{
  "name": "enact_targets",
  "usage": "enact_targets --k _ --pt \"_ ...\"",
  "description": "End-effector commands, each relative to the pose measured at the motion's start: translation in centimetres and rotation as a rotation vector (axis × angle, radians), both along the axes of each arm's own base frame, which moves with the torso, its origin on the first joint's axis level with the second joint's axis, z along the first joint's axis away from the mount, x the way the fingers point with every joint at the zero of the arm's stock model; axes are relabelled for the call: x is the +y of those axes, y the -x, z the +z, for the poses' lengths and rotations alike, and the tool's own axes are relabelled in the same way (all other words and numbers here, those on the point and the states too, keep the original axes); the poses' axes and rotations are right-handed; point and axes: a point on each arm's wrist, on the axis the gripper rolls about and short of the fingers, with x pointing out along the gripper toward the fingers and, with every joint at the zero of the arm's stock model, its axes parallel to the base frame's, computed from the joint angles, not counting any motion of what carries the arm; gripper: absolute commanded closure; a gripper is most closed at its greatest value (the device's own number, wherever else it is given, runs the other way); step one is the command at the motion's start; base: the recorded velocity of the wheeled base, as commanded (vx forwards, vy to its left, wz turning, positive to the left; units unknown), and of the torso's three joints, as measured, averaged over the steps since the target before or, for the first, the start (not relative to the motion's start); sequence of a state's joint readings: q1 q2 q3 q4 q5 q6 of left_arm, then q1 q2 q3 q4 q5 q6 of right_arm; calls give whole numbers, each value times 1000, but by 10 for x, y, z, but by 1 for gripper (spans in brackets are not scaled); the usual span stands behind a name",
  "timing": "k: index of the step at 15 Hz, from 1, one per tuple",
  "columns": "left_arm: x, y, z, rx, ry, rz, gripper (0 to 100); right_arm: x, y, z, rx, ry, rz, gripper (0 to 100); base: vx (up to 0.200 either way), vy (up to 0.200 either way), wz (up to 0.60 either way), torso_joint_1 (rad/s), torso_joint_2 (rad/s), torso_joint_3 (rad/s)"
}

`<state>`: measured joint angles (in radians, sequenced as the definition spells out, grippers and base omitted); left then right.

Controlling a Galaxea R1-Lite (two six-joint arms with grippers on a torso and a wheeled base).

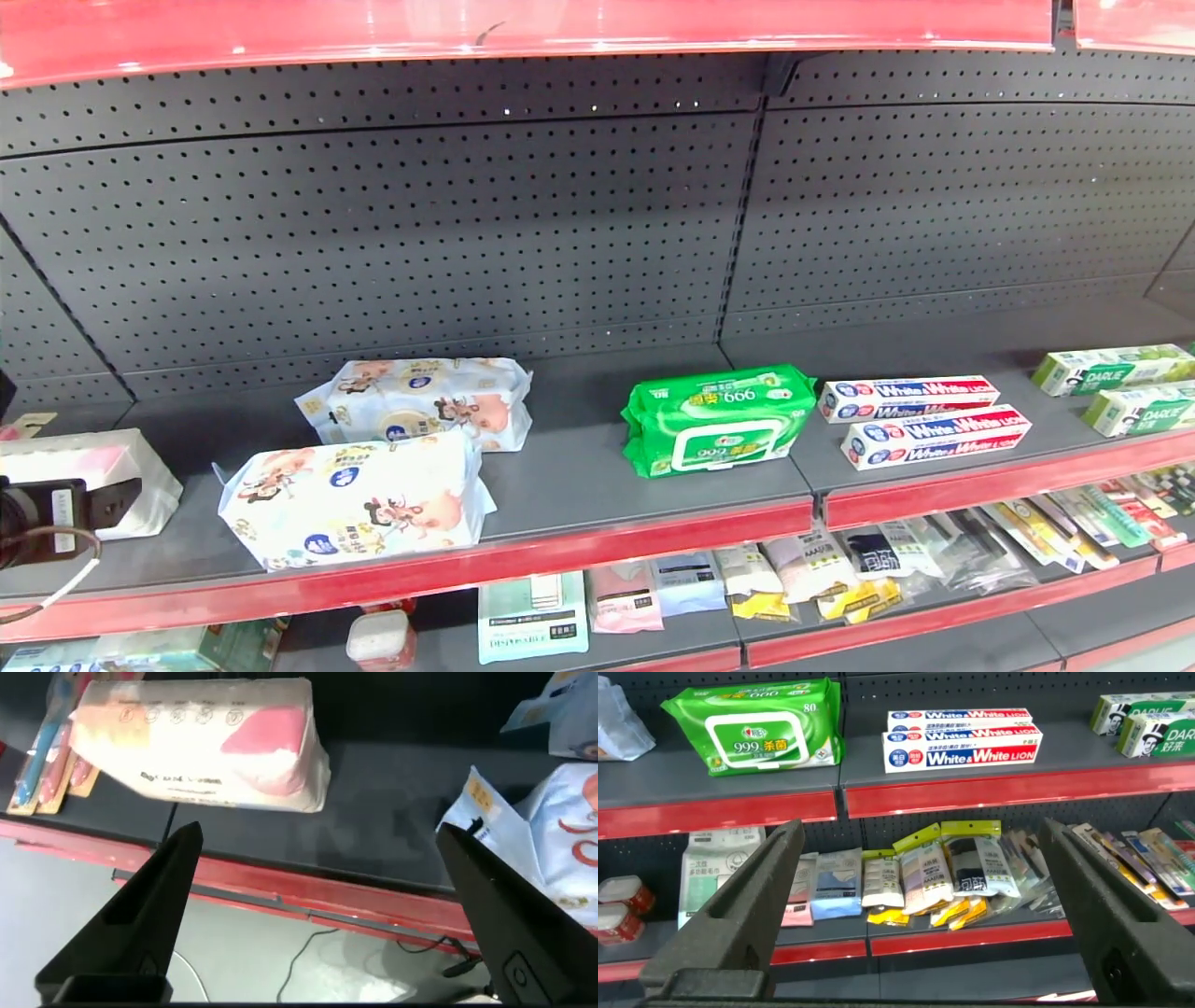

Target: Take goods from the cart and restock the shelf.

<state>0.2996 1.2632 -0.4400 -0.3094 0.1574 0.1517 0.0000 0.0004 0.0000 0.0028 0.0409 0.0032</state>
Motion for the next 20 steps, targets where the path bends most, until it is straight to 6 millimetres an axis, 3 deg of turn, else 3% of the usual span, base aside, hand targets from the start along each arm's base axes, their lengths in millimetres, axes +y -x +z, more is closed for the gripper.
enact_targets --k 1,5,20 --pt "-5 -19 -14 48 14 -53 0 0 0 0 1 0 1 0 0 0 0 0 0 0" --pt "-9 -32 -23 68 16 -90 0 0 0 0 1 0 1 0 0 0 0 0 0 0" --pt "-20 -52 -37 104 27 -155 0 0 0 0 1 0 1 0 0 0 0 0 0 0"
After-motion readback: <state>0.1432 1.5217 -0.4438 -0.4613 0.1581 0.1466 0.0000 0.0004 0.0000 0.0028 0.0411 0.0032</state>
